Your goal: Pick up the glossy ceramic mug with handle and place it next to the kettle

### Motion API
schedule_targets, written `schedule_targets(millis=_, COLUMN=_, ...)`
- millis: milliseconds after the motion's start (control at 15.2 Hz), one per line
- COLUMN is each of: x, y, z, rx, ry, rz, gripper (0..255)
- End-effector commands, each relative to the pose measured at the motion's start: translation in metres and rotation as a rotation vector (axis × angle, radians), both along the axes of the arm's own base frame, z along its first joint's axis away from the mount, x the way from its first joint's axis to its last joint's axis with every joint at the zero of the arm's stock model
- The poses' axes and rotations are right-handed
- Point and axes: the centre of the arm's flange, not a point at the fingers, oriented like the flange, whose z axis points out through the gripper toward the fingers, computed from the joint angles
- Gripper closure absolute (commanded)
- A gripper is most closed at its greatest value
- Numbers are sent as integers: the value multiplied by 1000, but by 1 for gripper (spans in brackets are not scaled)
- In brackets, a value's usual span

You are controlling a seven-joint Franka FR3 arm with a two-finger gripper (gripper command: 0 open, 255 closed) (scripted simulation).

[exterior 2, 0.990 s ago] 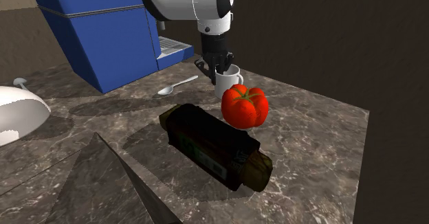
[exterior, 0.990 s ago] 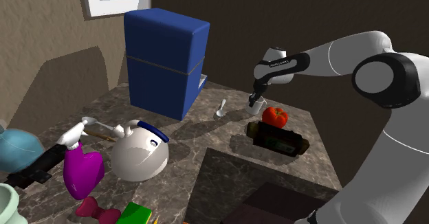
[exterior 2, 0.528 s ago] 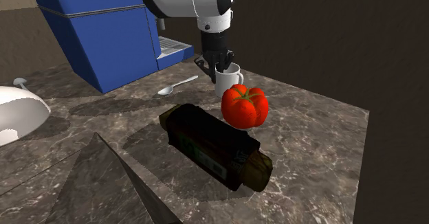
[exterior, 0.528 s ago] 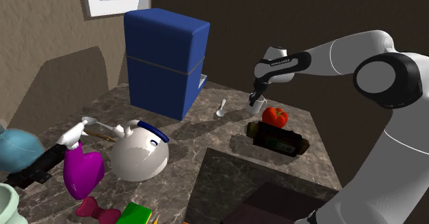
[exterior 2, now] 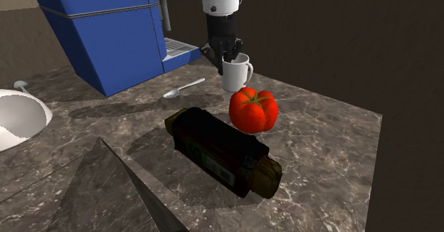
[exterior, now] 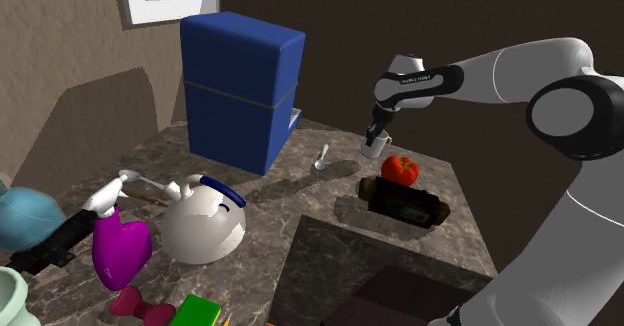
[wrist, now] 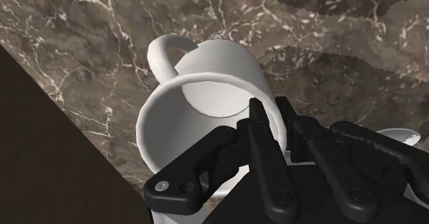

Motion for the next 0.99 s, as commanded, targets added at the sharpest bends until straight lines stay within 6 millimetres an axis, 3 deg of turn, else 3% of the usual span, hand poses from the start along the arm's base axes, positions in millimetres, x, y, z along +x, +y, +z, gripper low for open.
schedule_targets(millis=0, x=-1, y=-1, z=11, rx=0, ry=0, rz=0, gripper=255)
schedule_targets(millis=924, x=-1, y=-1, z=85, rx=0, ry=0, rz=0, gripper=255)
